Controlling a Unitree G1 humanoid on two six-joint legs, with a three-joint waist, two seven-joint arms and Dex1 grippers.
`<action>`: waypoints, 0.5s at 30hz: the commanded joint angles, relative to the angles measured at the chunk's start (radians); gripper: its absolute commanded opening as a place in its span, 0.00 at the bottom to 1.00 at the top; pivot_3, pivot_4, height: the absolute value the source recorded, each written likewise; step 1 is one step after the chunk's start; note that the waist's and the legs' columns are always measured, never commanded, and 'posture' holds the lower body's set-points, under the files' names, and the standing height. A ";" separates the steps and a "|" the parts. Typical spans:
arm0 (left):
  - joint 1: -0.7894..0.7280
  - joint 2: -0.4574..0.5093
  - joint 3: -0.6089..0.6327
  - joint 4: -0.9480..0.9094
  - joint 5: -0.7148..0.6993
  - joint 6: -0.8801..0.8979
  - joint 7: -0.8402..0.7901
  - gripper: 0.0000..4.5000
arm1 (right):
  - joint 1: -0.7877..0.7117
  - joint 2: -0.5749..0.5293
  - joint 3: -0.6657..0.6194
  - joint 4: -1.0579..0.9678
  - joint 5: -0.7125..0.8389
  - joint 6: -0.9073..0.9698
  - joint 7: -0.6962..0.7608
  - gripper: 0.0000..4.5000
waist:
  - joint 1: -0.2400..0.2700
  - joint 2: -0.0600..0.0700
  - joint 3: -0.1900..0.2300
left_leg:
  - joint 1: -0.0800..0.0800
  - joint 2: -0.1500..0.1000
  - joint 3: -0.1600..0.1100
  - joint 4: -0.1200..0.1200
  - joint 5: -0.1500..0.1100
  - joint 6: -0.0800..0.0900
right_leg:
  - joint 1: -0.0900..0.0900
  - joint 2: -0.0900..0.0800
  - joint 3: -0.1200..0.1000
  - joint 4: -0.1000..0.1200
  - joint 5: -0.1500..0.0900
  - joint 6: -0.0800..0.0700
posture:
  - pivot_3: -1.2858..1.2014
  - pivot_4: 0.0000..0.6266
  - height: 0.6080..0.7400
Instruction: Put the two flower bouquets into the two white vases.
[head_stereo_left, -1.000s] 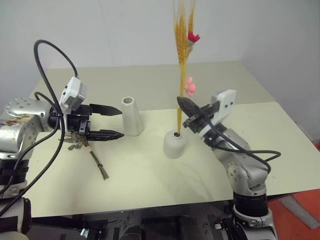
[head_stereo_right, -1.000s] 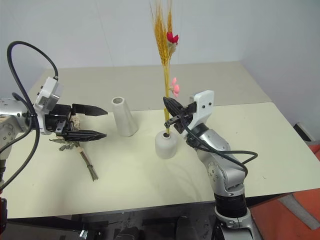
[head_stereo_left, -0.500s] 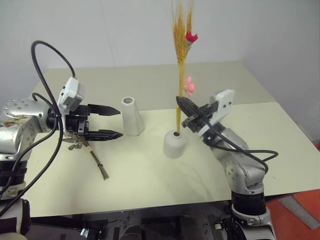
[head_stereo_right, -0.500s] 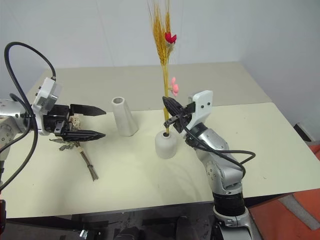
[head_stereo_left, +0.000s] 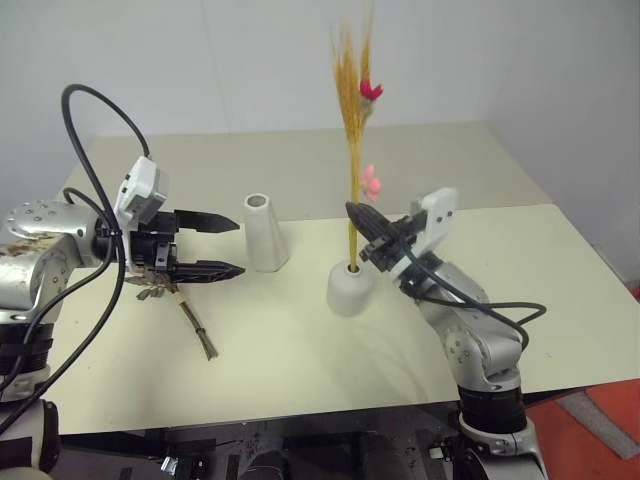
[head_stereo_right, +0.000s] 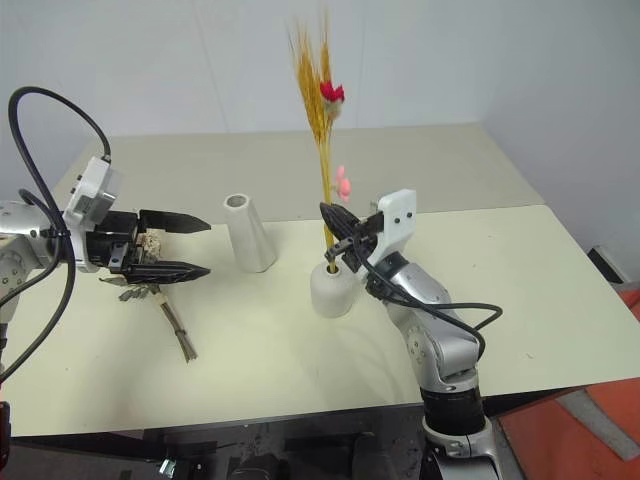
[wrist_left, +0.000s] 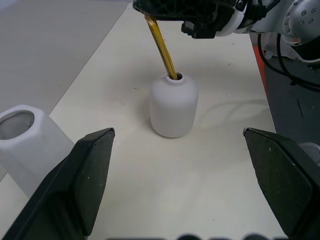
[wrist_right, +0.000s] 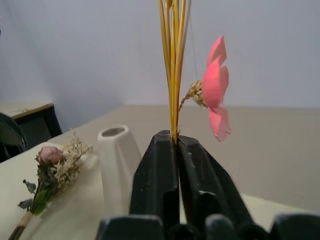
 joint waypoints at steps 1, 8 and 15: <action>0.027 0.028 0.063 -0.041 -0.039 0.039 0.019 1.00 | 0.036 -0.033 -0.021 -0.088 0.022 -0.027 0.034 0.37 | -0.001 0.000 0.000 | 0.000 0.000 0.000 0.000 0.000 0.000 | 0.000 0.000 0.000 0.000 0.000 0.000 | 0.52 0.24 1.00; 0.146 -0.032 0.228 -0.170 -0.180 0.321 0.310 1.00 | 0.111 -0.285 -0.127 -0.190 0.152 0.073 0.219 0.90 | 0.004 0.000 0.000 | 0.000 0.000 0.000 0.000 0.000 0.000 | 0.001 0.000 0.000 0.000 0.000 0.000 | 0.52 0.24 1.00; 0.190 0.010 0.212 -0.304 -0.099 0.620 0.674 1.00 | 0.073 -0.658 -0.231 -0.171 0.362 0.201 0.552 0.98 | 0.010 -0.001 0.000 | 0.001 0.001 0.000 0.001 0.000 0.001 | 0.002 0.000 0.000 -0.004 -0.001 0.000 | 0.52 0.24 1.00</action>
